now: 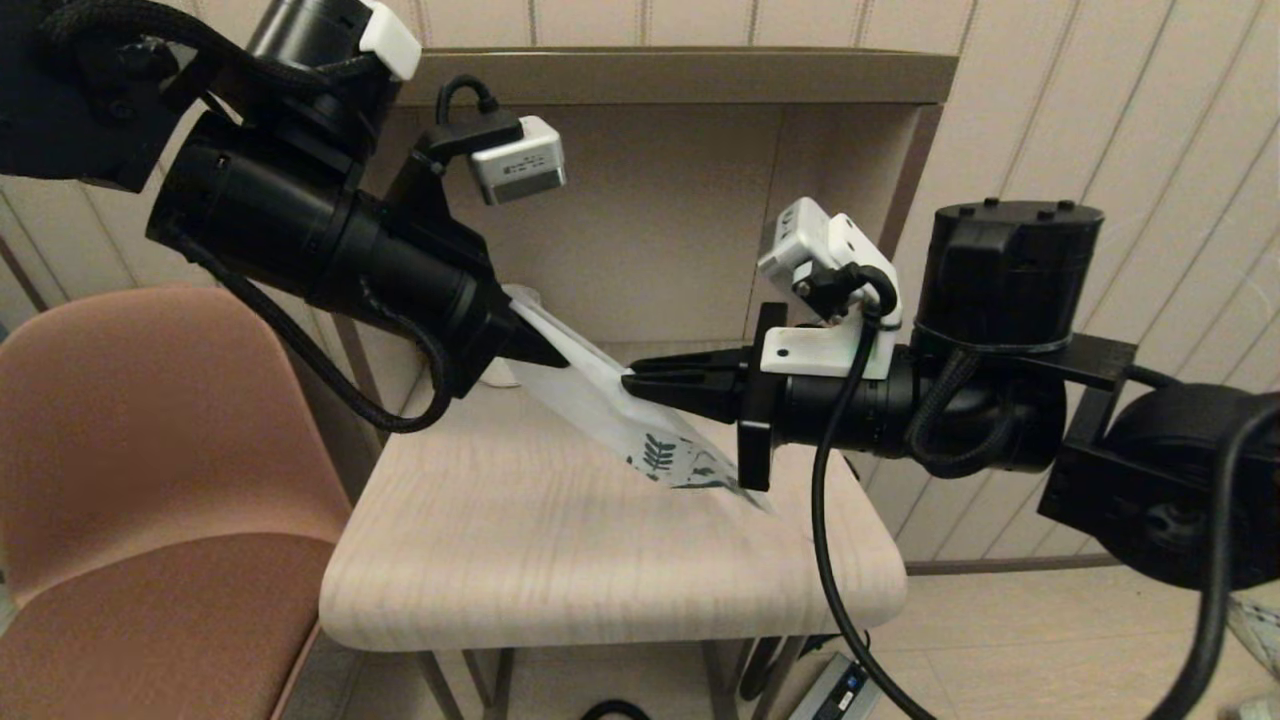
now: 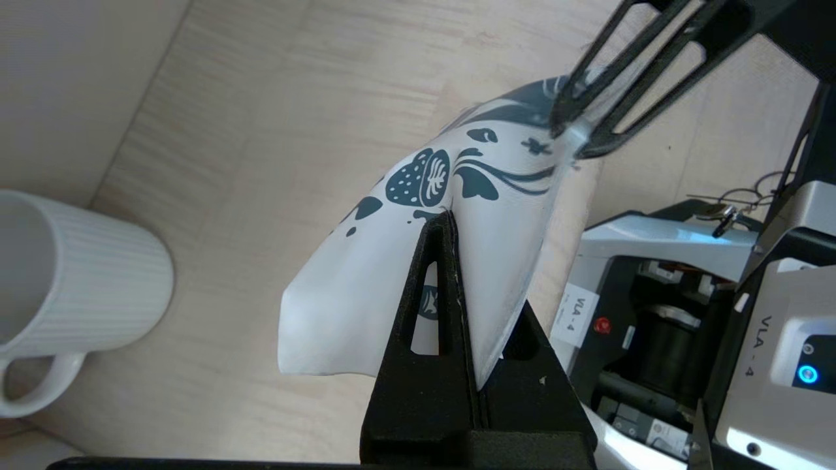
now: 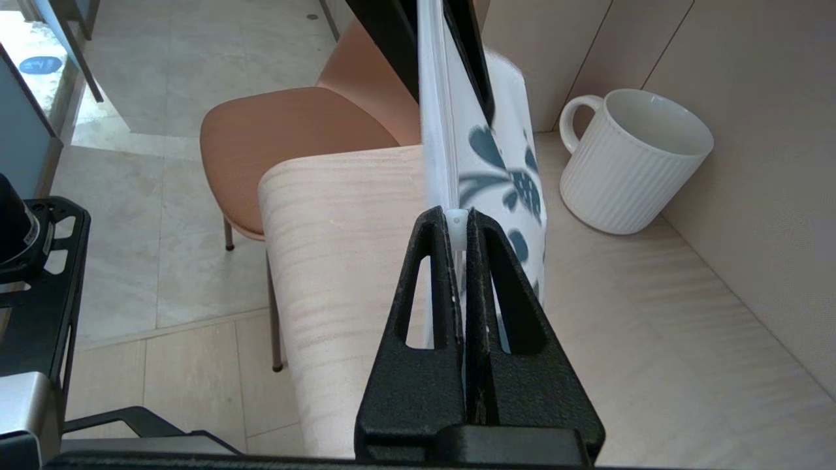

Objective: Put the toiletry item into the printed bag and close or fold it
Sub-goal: Close the strorage bag and place it on the desk

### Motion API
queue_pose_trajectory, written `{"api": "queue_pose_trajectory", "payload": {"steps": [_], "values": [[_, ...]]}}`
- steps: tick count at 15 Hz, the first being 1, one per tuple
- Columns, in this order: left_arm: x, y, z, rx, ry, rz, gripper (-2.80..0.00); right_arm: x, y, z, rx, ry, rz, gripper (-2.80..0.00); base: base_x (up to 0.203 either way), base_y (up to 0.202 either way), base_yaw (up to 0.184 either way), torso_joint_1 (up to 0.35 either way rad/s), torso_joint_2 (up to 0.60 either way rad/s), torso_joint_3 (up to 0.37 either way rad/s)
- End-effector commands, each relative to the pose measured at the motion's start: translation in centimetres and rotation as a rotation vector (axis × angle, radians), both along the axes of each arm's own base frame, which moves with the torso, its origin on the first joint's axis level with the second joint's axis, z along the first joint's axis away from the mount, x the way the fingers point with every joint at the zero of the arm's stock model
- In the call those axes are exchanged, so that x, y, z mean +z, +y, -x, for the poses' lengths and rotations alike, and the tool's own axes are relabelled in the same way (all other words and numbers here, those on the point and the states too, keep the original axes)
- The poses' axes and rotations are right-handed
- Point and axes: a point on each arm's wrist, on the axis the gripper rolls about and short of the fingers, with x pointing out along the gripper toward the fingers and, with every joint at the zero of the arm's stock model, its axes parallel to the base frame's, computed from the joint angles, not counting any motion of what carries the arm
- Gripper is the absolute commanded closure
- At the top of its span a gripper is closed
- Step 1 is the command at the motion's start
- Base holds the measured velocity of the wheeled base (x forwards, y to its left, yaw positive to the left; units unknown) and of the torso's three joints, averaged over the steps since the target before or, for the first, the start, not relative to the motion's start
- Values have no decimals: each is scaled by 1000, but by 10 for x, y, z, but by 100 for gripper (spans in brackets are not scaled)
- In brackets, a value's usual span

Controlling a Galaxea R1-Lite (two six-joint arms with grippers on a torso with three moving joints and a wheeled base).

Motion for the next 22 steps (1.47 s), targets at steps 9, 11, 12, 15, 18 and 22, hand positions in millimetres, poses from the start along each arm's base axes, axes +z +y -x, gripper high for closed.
{"api": "queue_pose_trajectory", "payload": {"steps": [9, 11, 12, 15, 18, 22], "values": [[20, 39, 6, 99, -53, 27, 0, -1, 0, -1, 1, -1, 1, 0, 0, 0, 0, 0, 0, 0], [24, 49, 9, 126, -52, 27, 0, 0, 0, -1, 0, -1, 1, 0, 0, 0, 0, 0, 0, 0], [27, 56, 12, 132, -56, 39, 0, 0, 0, -1, 1, -1, 1, 0, 0, 0, 0, 0, 0, 0], [37, 73, 18, 157, -80, 73, 0, 0, 0, -1, -2, -1, 1, 0, 0, 0, 0, 0, 0, 0], [42, 85, 24, 192, -98, 77, 0, -1, 0, -1, -4, 1, 3, 0, 0, 0, 0, 0, 0, 0], [45, 93, 29, 205, -115, 79, 0, -2, 0, -1, -4, -1, 9, 0, 0, 0, 0, 0, 0, 0]]}}
